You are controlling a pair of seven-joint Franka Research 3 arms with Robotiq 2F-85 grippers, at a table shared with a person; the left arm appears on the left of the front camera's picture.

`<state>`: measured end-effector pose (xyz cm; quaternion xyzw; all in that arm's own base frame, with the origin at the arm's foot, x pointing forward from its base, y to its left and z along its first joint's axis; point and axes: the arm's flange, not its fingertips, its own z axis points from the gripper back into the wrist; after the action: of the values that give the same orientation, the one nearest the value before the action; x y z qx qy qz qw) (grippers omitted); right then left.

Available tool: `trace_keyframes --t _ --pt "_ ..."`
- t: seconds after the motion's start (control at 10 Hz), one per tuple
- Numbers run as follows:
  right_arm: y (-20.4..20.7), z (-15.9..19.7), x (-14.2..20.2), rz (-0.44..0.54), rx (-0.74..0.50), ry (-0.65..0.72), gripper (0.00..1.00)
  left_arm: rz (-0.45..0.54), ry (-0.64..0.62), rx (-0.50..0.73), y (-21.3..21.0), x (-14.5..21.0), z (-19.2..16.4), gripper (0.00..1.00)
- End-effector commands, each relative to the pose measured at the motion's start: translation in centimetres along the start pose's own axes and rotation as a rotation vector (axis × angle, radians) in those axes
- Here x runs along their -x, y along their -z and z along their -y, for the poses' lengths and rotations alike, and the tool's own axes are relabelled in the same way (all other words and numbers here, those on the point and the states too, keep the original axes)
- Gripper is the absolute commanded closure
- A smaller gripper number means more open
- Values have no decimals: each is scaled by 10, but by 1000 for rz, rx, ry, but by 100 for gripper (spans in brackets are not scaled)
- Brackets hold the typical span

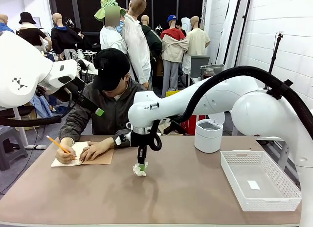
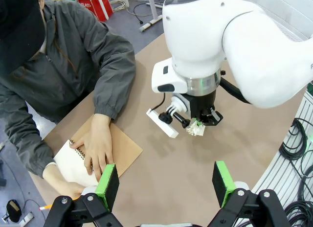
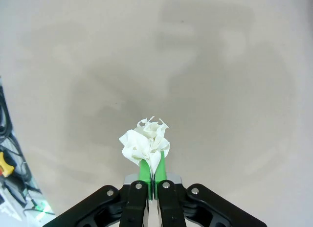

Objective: Sort the paper based on its condition.
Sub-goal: If a person hands you a paper, place it in the Organizing basket , and if it's crumpled, put it in the Trash can.

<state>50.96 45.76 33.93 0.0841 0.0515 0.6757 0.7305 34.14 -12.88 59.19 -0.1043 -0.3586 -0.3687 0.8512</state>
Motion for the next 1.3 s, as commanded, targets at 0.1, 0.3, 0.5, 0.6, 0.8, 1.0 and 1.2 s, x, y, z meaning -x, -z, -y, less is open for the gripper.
trace_keyframes --t 0.1,0.3,0.5,0.6,0.8,1.0,1.2 --pt "-70 -25 46 95 58 227 100 -3 -3 5 -1 -1 -2 0" --pt "-124 -42 95 138 151 420 100 -3 -3 5 -1 -1 -2 0" --pt "-165 -58 144 158 245 607 100 -3 -3 5 -1 -1 -2 0" --pt "-178 -63 170 169 281 727 100 -3 -3 5 -1 -1 -2 0" --pt "-192 -63 206 208 348 887 100 -3 -3 5 -1 -1 -2 0" --pt "-196 -68 219 253 358 916 100 -3 -3 5 -1 -1 -2 0" --pt "-206 -60 224 235 323 901 100 -3 -3 5 -1 -1 -2 0"
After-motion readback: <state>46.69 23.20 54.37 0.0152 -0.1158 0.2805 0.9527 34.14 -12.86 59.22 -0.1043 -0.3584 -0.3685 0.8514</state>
